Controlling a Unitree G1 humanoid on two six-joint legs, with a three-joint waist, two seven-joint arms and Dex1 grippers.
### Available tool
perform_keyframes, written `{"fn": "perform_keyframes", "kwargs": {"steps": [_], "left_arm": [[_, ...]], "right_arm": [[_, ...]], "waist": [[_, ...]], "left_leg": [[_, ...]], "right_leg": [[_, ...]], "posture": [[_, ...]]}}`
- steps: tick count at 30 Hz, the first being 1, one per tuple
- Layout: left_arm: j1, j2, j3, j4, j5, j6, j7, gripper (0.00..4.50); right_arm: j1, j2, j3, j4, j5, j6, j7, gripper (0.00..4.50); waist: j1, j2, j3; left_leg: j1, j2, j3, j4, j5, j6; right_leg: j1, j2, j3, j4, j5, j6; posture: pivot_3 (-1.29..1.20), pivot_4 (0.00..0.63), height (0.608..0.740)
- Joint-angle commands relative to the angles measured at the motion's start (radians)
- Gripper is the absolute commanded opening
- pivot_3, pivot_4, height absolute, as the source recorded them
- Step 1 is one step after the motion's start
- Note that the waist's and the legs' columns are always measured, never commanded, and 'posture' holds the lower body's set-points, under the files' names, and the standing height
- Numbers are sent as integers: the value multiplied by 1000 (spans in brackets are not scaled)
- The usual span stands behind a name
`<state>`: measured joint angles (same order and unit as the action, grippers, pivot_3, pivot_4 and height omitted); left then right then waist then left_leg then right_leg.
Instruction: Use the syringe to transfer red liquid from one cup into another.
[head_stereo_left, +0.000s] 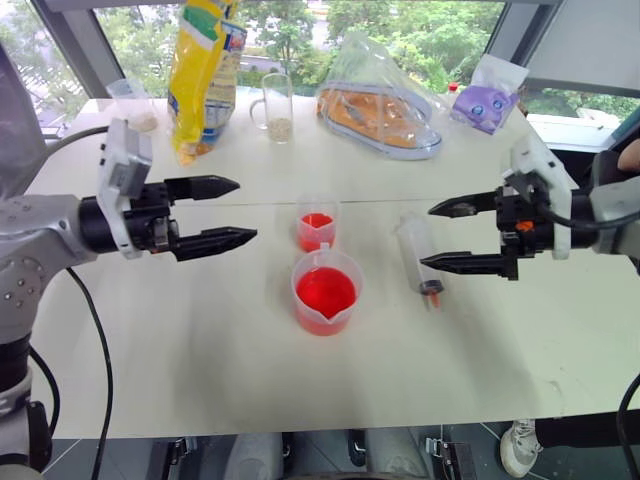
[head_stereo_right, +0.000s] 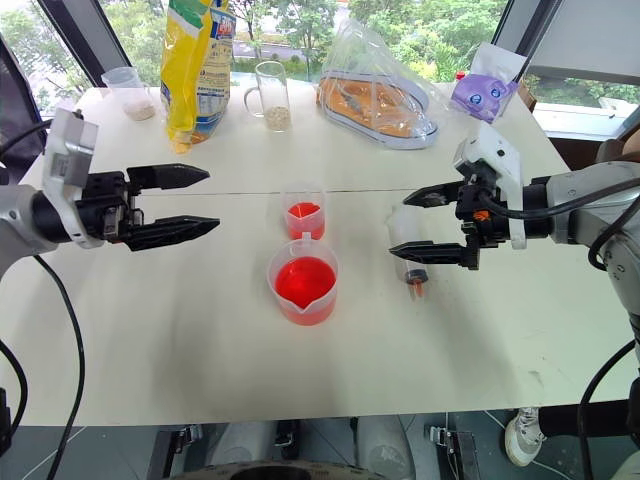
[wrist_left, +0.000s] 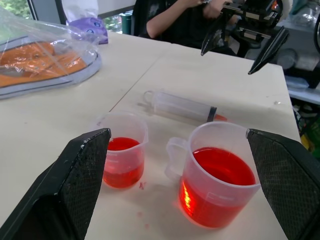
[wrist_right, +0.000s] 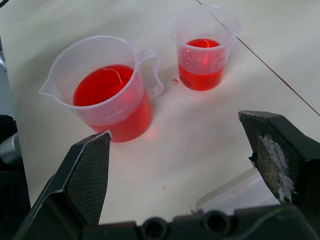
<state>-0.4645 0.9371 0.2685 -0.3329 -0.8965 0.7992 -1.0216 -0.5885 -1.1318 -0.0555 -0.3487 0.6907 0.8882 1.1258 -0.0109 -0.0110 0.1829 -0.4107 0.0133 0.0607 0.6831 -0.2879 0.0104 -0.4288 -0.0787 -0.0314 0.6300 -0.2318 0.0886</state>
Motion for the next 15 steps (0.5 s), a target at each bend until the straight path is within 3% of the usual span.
{"fn": "perform_keyframes", "kwargs": {"steps": [1,15], "left_arm": [[-4,15,31,-9,-9,-10,-8,4500],[-10,4,22,-21,-25,-7,9,4500]], "right_arm": [[-23,-4,-18,-6,2,-3,3,4448],[-19,-24,26,27,-52,41,-24,4448]], "waist": [[0,0,0],[0,0,0]], "left_leg": [[0,0,0,0,0,0],[0,0,0,0,0,0]], "right_leg": [[0,0,0,0,0,0],[0,0,0,0,0,0]], "posture": [[0,150,740],[0,150,740]]}}
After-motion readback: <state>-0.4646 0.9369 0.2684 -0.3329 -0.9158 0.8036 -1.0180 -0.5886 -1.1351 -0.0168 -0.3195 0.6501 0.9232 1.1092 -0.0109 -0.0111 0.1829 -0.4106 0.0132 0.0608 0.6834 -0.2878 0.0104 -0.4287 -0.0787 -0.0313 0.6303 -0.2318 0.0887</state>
